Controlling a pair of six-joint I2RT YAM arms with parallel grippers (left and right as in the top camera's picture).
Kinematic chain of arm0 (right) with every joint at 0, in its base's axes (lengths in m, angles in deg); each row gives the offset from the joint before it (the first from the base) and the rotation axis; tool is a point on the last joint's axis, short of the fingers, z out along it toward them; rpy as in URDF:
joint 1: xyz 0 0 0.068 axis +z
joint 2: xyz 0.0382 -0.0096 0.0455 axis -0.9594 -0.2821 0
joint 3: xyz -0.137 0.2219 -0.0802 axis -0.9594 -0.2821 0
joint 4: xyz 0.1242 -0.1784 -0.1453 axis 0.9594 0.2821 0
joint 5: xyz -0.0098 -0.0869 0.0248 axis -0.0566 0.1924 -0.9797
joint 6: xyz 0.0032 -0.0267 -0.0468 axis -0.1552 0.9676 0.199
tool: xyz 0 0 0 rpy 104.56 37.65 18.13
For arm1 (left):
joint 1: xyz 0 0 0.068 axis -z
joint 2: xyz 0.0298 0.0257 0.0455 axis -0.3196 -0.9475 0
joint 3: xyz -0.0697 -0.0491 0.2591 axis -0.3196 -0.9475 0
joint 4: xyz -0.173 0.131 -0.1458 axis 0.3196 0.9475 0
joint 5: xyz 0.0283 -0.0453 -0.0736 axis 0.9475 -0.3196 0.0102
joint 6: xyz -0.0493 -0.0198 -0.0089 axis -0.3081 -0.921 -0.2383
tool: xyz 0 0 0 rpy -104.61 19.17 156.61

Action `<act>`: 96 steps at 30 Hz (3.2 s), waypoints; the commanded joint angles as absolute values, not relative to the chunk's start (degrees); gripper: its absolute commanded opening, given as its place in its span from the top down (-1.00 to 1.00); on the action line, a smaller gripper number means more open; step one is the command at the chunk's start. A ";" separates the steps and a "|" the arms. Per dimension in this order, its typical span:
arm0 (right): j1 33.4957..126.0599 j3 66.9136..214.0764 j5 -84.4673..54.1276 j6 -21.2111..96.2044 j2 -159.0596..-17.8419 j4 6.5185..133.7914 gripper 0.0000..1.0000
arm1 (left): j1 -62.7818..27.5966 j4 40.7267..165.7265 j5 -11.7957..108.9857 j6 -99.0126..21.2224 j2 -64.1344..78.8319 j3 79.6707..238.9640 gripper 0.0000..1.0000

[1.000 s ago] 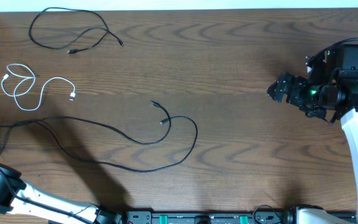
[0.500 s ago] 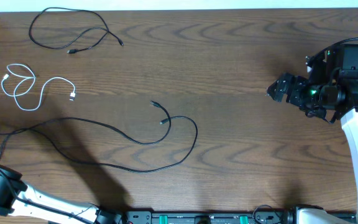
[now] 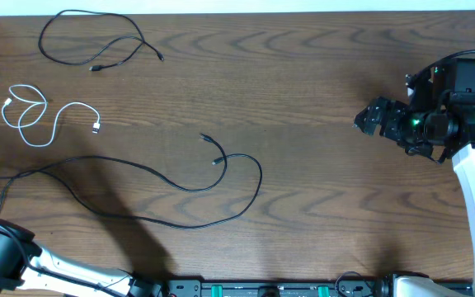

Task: Untangle cables

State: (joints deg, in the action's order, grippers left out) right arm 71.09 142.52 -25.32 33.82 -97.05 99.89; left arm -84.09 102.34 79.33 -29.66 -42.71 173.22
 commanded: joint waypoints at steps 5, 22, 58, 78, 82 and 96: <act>71.48 142.19 -24.99 33.23 -97.07 99.72 -0.98 | -83.13 96.29 45.32 -44.79 -39.83 174.81 0.85; 71.48 142.12 -23.60 33.15 -97.07 99.61 -0.99 | -83.11 97.62 64.55 -37.14 -43.72 173.24 0.85; 71.48 137.60 -24.34 31.68 -97.07 93.22 -0.99 | -70.30 124.70 26.54 -48.65 -23.61 174.03 0.67; 71.48 136.99 -24.73 31.70 -97.07 95.30 -0.98 | -12.62 132.55 68.62 -26.45 -23.76 166.68 -0.68; 71.48 136.99 -25.61 31.70 -97.07 95.50 -0.99 | -4.86 130.14 69.84 -26.47 -23.79 163.16 -0.68; 71.48 136.99 -25.72 31.73 -97.07 97.57 -0.99 | 1.24 115.72 64.66 -26.47 -23.79 145.98 -0.97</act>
State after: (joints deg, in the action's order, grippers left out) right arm 71.09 137.27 -25.37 32.25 -97.05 97.16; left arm 1.06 116.00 67.24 -26.80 -23.46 148.08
